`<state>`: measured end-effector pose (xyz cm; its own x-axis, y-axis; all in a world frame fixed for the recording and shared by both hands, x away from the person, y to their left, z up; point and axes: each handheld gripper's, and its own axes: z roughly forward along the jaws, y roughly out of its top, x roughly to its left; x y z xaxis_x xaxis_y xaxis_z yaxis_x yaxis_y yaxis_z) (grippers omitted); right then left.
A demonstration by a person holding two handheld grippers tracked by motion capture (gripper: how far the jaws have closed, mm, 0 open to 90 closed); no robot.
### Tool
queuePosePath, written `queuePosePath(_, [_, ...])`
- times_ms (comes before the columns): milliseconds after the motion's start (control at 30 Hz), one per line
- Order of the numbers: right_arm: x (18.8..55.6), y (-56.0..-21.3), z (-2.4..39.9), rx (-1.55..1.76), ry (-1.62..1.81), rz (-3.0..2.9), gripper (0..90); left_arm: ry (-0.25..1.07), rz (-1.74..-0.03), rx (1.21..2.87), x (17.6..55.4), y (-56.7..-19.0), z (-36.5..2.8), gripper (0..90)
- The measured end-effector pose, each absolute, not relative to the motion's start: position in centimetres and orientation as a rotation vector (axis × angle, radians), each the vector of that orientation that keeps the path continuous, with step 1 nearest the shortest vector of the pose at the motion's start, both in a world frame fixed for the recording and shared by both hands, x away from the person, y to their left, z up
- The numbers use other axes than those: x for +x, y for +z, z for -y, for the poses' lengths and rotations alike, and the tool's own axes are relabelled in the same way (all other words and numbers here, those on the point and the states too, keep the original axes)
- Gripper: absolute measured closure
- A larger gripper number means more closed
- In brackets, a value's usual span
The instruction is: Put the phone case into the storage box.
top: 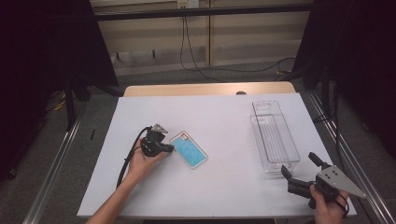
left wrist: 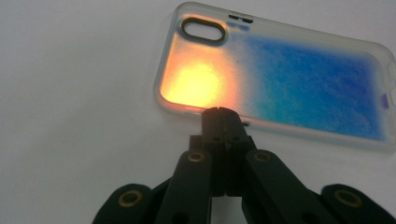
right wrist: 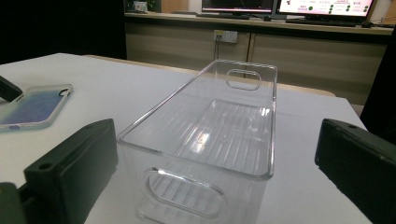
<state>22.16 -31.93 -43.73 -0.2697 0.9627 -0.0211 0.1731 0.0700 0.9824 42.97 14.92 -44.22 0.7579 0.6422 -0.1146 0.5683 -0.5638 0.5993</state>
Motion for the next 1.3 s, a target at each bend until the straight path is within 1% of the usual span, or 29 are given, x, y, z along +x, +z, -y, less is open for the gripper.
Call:
queuePosePath(100, [22.2, -43.7, 31.9, 1.172, 1.278, -1.566, 0.0, 0.115, -0.918, 2.325, 43.5, -44.2, -14.9, 90.0])
queuePosePath(233, [22.2, -43.7, 31.9, 1.167, 1.277, -1.571, 0.0, 0.142, -0.906, 2.325, 43.9, -44.2, -14.6, 90.0])
queuePosePath(900, [22.1, -43.7, 32.0, 1.171, 1.279, -1.568, 0.0, 0.143, -0.933, 2.305, 45.4, -44.3, -13.2, 90.0])
queuePosePath(967, [22.2, -43.8, 32.0, 1.173, 1.279, -1.567, 0.0, 0.148, -0.907, 2.328, 45.5, -44.2, -13.2, 90.0])
queuePosePath(1300, [22.2, -43.7, 32.0, 1.171, 1.281, -1.569, 0.0, 0.148, -0.921, 2.3, 46.0, -44.4, -12.6, 90.0])
